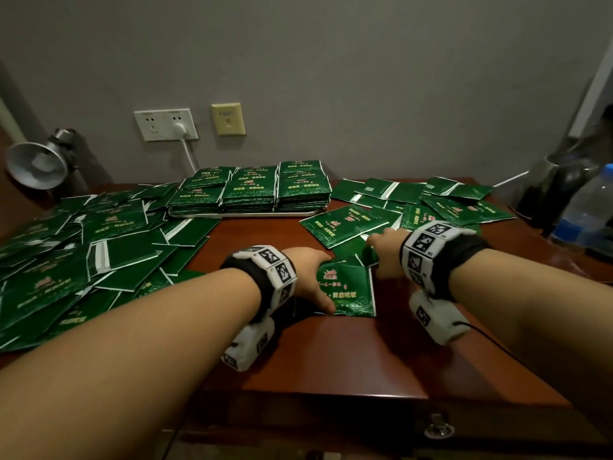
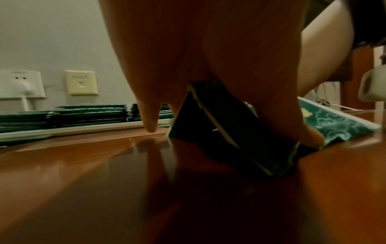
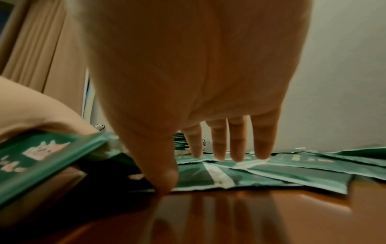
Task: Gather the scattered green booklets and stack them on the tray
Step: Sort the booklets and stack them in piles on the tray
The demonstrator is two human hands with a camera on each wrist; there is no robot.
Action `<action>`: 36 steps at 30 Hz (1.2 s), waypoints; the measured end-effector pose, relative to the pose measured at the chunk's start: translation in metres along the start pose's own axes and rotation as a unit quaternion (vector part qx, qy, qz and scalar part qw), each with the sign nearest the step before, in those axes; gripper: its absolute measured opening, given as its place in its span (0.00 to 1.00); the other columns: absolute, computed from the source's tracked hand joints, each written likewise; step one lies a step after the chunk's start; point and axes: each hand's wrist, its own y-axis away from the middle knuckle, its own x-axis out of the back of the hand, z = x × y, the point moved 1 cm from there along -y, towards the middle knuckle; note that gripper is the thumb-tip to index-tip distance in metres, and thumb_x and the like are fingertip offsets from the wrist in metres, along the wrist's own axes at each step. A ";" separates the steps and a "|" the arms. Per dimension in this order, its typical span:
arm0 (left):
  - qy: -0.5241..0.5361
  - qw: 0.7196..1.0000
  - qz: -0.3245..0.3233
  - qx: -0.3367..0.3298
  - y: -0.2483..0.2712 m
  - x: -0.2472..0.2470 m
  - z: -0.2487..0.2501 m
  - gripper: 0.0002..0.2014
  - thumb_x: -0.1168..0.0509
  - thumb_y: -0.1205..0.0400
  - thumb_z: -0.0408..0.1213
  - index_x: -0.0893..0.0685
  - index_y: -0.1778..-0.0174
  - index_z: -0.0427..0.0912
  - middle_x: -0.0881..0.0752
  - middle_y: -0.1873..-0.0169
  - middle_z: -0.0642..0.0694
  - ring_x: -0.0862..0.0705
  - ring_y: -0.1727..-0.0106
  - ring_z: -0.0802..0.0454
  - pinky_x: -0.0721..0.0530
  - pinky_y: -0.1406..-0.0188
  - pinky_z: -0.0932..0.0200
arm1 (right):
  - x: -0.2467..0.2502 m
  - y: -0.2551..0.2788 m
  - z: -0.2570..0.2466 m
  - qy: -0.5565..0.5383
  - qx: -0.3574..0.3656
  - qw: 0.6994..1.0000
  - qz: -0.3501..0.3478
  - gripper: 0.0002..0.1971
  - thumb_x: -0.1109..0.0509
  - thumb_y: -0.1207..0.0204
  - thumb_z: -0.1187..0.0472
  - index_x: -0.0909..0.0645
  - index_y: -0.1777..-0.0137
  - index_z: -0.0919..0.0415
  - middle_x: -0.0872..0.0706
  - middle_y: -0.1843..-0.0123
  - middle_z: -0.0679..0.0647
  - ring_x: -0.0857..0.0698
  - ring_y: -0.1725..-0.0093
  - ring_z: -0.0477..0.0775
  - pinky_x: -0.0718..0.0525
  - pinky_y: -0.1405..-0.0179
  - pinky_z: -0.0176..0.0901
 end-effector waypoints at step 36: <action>0.028 0.981 0.110 0.156 0.037 0.048 -0.093 0.17 0.40 0.21 0.25 0.14 0.39 0.39 0.14 0.43 0.45 0.16 0.42 0.45 0.17 0.44 0.56 | 0.096 0.003 -0.034 -0.276 0.070 0.933 0.220 0.11 0.36 0.26 0.67 0.15 0.50 0.58 0.14 0.55 0.58 0.14 0.50 0.62 0.18 0.54 0.45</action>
